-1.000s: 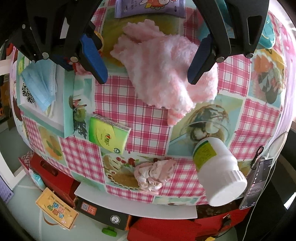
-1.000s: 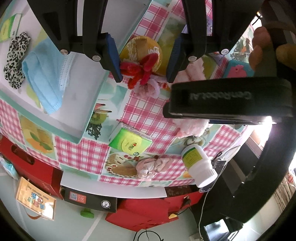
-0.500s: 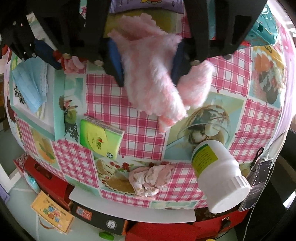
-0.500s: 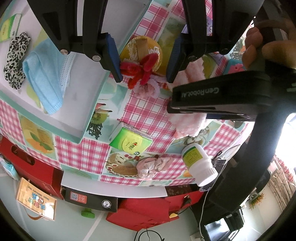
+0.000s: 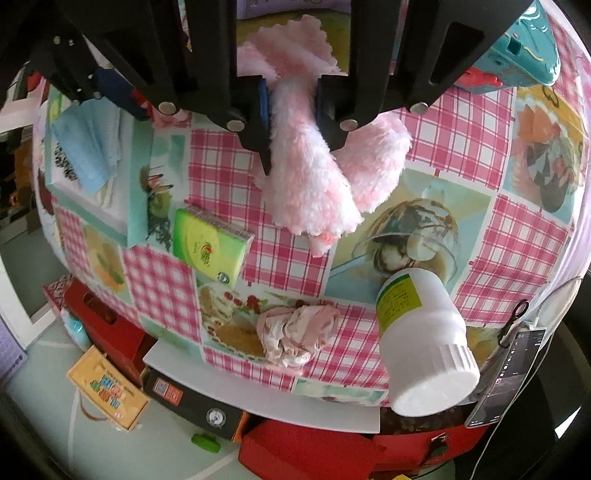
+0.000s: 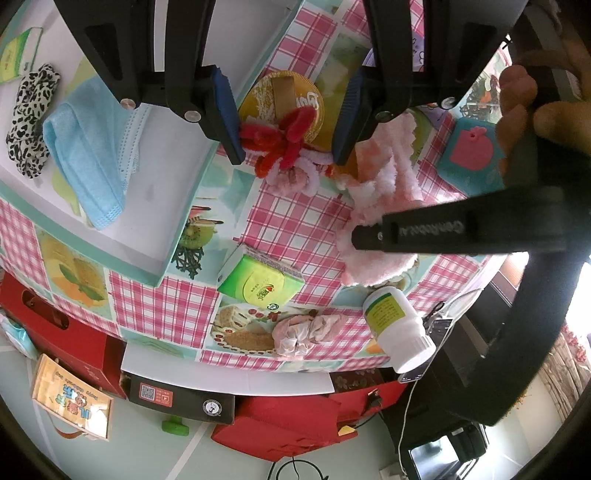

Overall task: Organize soft objects
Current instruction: 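Grasp the red bow hair clip with the right tool while the left holds the towel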

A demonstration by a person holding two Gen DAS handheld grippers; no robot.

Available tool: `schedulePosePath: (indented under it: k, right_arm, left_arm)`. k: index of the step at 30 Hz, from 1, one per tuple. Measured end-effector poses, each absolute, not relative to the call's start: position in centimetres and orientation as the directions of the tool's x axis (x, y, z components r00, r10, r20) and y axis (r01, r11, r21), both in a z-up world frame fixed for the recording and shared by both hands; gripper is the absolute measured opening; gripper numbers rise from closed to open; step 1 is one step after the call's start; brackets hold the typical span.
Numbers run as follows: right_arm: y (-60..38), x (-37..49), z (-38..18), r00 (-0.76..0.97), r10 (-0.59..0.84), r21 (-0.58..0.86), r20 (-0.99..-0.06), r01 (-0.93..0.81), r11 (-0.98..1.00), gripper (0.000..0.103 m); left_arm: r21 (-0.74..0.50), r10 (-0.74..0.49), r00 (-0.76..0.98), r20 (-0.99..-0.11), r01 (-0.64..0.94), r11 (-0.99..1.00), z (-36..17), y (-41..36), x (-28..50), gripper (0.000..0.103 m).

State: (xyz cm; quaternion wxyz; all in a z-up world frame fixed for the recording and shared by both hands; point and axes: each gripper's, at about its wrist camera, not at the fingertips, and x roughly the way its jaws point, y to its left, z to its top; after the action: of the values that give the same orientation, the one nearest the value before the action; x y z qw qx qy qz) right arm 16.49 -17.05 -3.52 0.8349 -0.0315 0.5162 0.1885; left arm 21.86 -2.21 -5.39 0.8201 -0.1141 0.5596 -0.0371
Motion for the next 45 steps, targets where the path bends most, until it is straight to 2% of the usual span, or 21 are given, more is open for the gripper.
schedulePosePath:
  k: [17,26,38,45]
  right_arm:
    - [-17.8,16.5,-2.8,0.425,0.304,0.163,-0.853,-0.335,0.928,0.051]
    - [-18.0,16.2,-2.1,0.446,0.312,0.168,-0.839,-0.333,0.928,0.051]
    - [-19.6,15.2,2.5,0.558,0.313,0.153,-0.769,-0.315,0.937,0.051]
    - [-22.0,15.1,4.1,0.608,0.266,0.136,-0.749,-0.251,0.958,0.051]
  left_arm:
    - [-0.278,-0.208,0.508,-0.836,-0.065,0.958,0.0,-0.9,19.8,0.018]
    - [-0.309,-0.223,0.599,-0.769,-0.044,0.950,3.2,-0.8,18.4,0.018]
    - [-0.306,-0.238,0.683,-0.690,0.023,0.952,7.0,-1.7,16.8,0.018]
    - [-0.308,-0.270,0.693,-0.669,0.072,0.949,7.7,-3.1,16.4,0.018]
